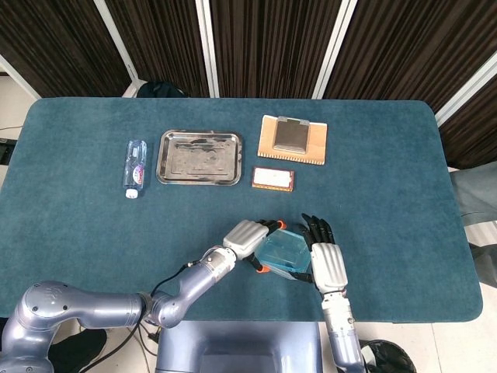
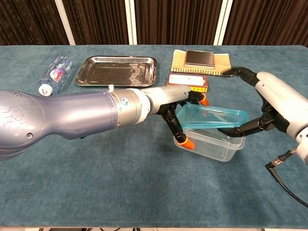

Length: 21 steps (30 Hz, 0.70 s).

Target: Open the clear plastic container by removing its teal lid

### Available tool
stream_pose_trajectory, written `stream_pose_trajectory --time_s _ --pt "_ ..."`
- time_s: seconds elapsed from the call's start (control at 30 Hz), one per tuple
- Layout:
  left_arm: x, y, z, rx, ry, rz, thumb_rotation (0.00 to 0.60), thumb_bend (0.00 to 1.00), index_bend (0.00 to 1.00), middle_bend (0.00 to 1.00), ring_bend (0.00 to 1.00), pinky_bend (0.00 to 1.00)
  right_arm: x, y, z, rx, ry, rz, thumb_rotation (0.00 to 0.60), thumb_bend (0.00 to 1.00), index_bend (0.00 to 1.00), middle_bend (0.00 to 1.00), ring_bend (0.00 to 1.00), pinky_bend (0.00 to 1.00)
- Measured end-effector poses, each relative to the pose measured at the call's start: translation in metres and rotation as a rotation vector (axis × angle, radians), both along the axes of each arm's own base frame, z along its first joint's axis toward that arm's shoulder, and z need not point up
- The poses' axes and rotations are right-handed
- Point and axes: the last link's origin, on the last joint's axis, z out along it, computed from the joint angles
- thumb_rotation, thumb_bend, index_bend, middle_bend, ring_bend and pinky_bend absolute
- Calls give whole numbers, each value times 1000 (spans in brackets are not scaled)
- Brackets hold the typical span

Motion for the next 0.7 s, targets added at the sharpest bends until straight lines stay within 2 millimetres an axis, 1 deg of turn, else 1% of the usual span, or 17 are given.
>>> stream_pose_trajectory --time_s 0.07,0.17,0.27,0.37,0.5,0.7 --pt "-1 -1 0 0 2 -1 600 112 139 240 159 369 -2 1 0 4 -1 -1 600 318 492 194 1 0" --pt "-2 -1 0 -1 3 -1 600 113 99 200 121 347 -3 1 1 7 0 2 600 376 508 194 1 0" --pt "-3 -2 0 -2 9 -5 600 112 37 126 59 294 -5 1 1 11 -4 -2 600 435 525 194 2 0" --pt "-5 -2 0 -6 15 -5 600 92 12 77 31 256 -5 1 2 10 -7 -2 600 471 538 194 2 0" --pt "-8 -2 1 -1 35 -20 600 75 0 43 1 222 -4 -1 3 5 -6 -1 600 491 561 197 1 0" --pt "-8 0 7 10 33 -26 600 65 0 28 0 207 -5 -3 6 -1 2 -6 600 500 590 208 2 0"
